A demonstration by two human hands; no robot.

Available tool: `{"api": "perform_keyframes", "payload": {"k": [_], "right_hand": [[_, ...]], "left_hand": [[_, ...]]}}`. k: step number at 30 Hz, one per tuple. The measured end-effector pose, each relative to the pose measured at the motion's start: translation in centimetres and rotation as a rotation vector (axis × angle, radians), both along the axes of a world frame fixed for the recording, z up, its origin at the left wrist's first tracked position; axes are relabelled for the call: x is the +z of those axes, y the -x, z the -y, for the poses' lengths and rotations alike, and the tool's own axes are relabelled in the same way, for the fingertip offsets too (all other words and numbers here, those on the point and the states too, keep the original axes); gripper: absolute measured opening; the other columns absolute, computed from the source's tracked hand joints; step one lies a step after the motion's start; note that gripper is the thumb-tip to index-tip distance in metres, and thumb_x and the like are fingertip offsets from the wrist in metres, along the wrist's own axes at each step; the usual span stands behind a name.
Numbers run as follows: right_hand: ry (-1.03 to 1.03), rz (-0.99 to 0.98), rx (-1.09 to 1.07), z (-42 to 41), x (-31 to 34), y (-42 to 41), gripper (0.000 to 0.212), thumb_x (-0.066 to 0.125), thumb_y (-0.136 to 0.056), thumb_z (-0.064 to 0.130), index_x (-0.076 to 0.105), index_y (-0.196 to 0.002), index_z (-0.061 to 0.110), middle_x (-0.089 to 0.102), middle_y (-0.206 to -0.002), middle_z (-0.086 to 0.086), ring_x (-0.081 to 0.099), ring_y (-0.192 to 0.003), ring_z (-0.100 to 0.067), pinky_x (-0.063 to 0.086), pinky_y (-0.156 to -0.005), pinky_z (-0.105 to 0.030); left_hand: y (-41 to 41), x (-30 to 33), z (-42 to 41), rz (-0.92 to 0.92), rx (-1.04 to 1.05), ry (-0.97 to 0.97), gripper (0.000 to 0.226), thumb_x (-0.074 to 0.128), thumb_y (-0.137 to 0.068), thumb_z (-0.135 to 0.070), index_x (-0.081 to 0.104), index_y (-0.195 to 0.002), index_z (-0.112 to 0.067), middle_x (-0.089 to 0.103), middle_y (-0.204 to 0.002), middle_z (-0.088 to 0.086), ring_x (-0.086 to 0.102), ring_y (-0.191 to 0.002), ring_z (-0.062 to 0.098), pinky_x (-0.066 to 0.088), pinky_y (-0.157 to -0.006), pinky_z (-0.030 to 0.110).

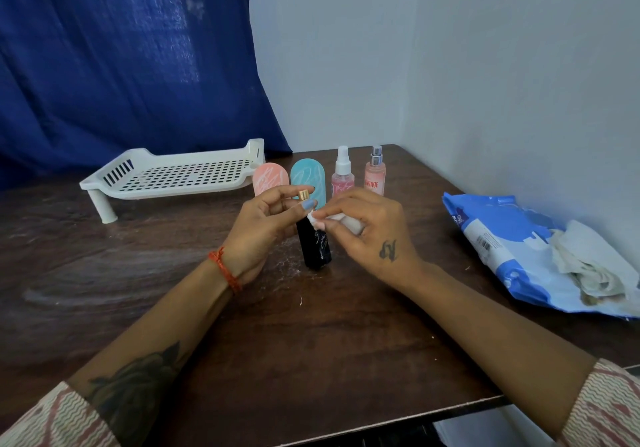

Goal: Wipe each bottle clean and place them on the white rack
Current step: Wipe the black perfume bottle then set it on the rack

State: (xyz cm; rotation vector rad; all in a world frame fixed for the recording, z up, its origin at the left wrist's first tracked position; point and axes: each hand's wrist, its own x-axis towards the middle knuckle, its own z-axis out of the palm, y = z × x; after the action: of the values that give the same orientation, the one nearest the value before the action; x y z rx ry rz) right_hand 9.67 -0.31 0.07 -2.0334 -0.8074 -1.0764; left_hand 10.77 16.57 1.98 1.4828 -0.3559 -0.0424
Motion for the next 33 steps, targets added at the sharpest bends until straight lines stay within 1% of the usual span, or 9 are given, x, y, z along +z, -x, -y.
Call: {"api": "perform_keyframes", "payload": {"k": [3, 6, 9, 15, 18, 21, 27, 30, 33], "right_hand": [[0.024, -0.024, 0.039, 0.09, -0.03, 0.02, 0.009, 0.074, -0.077, 0.01, 0.074, -0.086, 0.009, 0.071, -0.085, -0.002, 0.06, -0.08, -0.004, 0.048, -0.074, -0.014], [0.013, -0.051, -0.022, 0.4, -0.14, -0.23, 0.008, 0.073, -0.078, 0.01, 0.074, -0.085, 0.01, 0.071, -0.083, -0.002, 0.06, -0.079, -0.002, 0.047, -0.074, -0.013], [-0.002, -0.054, -0.065, 0.47, -0.14, -0.32, 0.008, 0.071, -0.079, 0.011, 0.074, -0.087, 0.01, 0.071, -0.085, -0.002, 0.062, -0.08, -0.005, 0.046, -0.076, -0.012], [0.043, -0.059, 0.052, 0.23, 0.06, 0.05, 0.006, 0.074, -0.076, 0.008, 0.075, -0.082, 0.009, 0.071, -0.081, -0.002, 0.062, -0.075, -0.004, 0.05, -0.072, -0.017], [0.045, -0.087, -0.008, 0.5, -0.2, -0.23, 0.007, 0.074, -0.073, 0.004, 0.075, -0.078, 0.009, 0.071, -0.077, -0.001, 0.06, -0.071, -0.003, 0.05, -0.069, -0.015], [0.005, -0.077, -0.069, 0.5, -0.3, -0.42, 0.008, 0.074, -0.075, 0.007, 0.075, -0.082, 0.01, 0.071, -0.079, -0.001, 0.059, -0.073, -0.001, 0.047, -0.071, -0.011], [0.064, -0.103, 0.07, 0.16, -0.12, 0.22, 0.007, 0.075, -0.073, 0.007, 0.075, -0.08, 0.008, 0.071, -0.079, -0.003, 0.063, -0.072, -0.007, 0.052, -0.068, -0.02], [0.066, -0.121, 0.02, 0.49, -0.22, 0.06, 0.006, 0.073, -0.07, 0.004, 0.075, -0.075, 0.007, 0.07, -0.074, -0.002, 0.06, -0.067, -0.005, 0.05, -0.065, -0.016], [0.034, -0.088, -0.039, 0.48, -0.26, -0.16, 0.007, 0.074, -0.071, 0.004, 0.075, -0.077, 0.009, 0.07, -0.075, -0.001, 0.058, -0.069, -0.002, 0.047, -0.068, -0.009]], "left_hand": [[-0.07, -0.04, 0.01, -0.019, 0.01, 0.026, 0.024, 0.064, -0.081, -0.011, 0.065, -0.105, -0.015, 0.071, -0.097, 0.008, 0.069, -0.089, 0.014, 0.055, -0.072, 0.023], [-0.07, 0.02, -0.02, -0.028, 0.007, 0.045, 0.028, 0.067, -0.075, -0.015, 0.065, -0.102, -0.015, 0.072, -0.094, 0.006, 0.069, -0.089, 0.013, 0.055, -0.071, 0.021], [-0.17, -0.02, -0.04, -0.025, 0.01, 0.033, 0.024, 0.065, -0.08, -0.011, 0.065, -0.104, -0.015, 0.072, -0.095, 0.005, 0.069, -0.09, 0.013, 0.054, -0.069, 0.021], [-0.2, -0.04, -0.05, -0.017, 0.011, 0.025, 0.021, 0.062, -0.085, -0.009, 0.064, -0.105, -0.015, 0.073, -0.094, 0.003, 0.07, -0.089, 0.012, 0.055, -0.069, 0.02], [-0.25, -0.05, -0.08, -0.025, 0.012, 0.035, 0.02, 0.062, -0.084, -0.009, 0.064, -0.102, -0.016, 0.073, -0.092, 0.001, 0.07, -0.089, 0.01, 0.054, -0.068, 0.02], [-0.27, -0.04, -0.09, -0.032, 0.009, 0.043, 0.021, 0.063, -0.082, -0.009, 0.065, -0.102, -0.016, 0.073, -0.091, 0.001, 0.07, -0.089, 0.01, 0.054, -0.068, 0.019], [-0.26, -0.04, -0.13, -0.029, 0.004, 0.044, 0.022, 0.064, -0.079, -0.012, 0.065, -0.101, -0.017, 0.072, -0.094, 0.003, 0.069, -0.091, 0.012, 0.054, -0.075, 0.025], [-0.32, -0.03, -0.1, -0.026, 0.005, 0.038, 0.025, 0.065, -0.076, -0.014, 0.065, -0.101, -0.016, 0.072, -0.092, 0.001, 0.069, -0.089, 0.009, 0.053, -0.073, 0.023], [-0.43, -0.09, -0.15, -0.028, 0.011, 0.029, 0.021, 0.063, -0.082, -0.01, 0.064, -0.102, -0.015, 0.073, -0.093, 0.0, 0.069, -0.091, 0.01, 0.054, -0.072, 0.022]]}}
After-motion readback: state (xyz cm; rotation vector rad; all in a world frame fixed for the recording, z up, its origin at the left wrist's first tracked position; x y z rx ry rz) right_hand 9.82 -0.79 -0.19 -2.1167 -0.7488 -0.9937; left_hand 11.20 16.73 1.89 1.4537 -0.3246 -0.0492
